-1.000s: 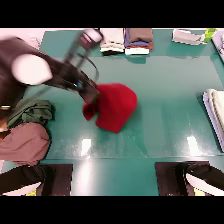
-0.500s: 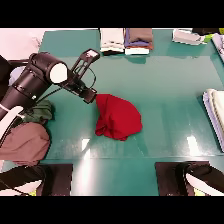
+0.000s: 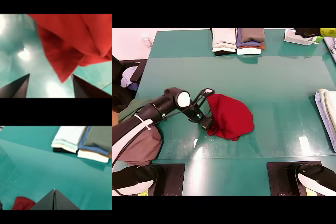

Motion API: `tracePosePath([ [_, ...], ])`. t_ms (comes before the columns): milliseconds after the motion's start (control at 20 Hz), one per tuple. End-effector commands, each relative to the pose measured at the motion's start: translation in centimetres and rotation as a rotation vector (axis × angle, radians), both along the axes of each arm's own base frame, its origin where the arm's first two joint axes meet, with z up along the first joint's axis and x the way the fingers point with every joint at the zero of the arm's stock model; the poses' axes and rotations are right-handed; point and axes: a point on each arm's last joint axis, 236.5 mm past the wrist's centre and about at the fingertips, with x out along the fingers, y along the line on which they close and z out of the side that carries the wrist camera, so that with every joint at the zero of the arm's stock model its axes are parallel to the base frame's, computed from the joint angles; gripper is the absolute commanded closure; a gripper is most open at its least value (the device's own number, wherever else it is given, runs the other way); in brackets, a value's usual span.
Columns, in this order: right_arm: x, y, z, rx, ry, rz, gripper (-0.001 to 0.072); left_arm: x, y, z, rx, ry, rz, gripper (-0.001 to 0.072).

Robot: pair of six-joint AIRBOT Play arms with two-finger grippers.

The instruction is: Fold the shirts.

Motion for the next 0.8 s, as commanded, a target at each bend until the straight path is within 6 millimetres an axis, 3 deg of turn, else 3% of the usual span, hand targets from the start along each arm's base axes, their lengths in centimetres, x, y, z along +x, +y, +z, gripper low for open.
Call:
tracePosePath([
  [0, 1.1, 0.5, -1.7, -0.008, 0.044, 0.005, 0.0694, -1.2, -0.4, -1.7, -0.021, 0.022, 0.011, 0.0086],
  [150, 1.9, 0.8, -2.9, 0.010, 0.082, -0.010, 0.0694, -1.6, -0.5, -2.6, -0.019, 0.050, 0.018, 0.0087],
  [200, 2.1, 0.8, -3.2, 0.009, 0.090, -0.011, 0.0694, -1.7, -0.6, -2.9, -0.021, 0.062, 0.025, 0.0171],
  [300, 2.0, 0.8, -3.7, 0.002, 0.109, -0.009, 0.0694, -1.2, -0.8, -3.5, -0.024, 0.051, 0.035, 0.0466],
  [350, 1.8, 0.8, -4.0, -0.005, 0.125, -0.008, 0.0694, -0.4, -0.7, -3.4, -0.019, 0.013, 0.032, 0.0688],
  [500, -0.2, -0.4, -7.7, -0.067, 0.286, -0.011, 0.0694, 3.0, 1.0, -1.7, 0.023, -0.085, 0.063, 0.0681],
  [650, -3.4, -1.9, -15.2, -0.137, 0.548, -0.027, 0.0694, 6.0, 2.5, 0.8, 0.000, -0.145, 0.126, 0.0682],
  [750, -5.4, -2.2, -20.6, -0.158, 0.692, -0.042, 0.0679, 6.6, 3.0, 1.1, -0.004, -0.154, 0.145, 0.0681],
])
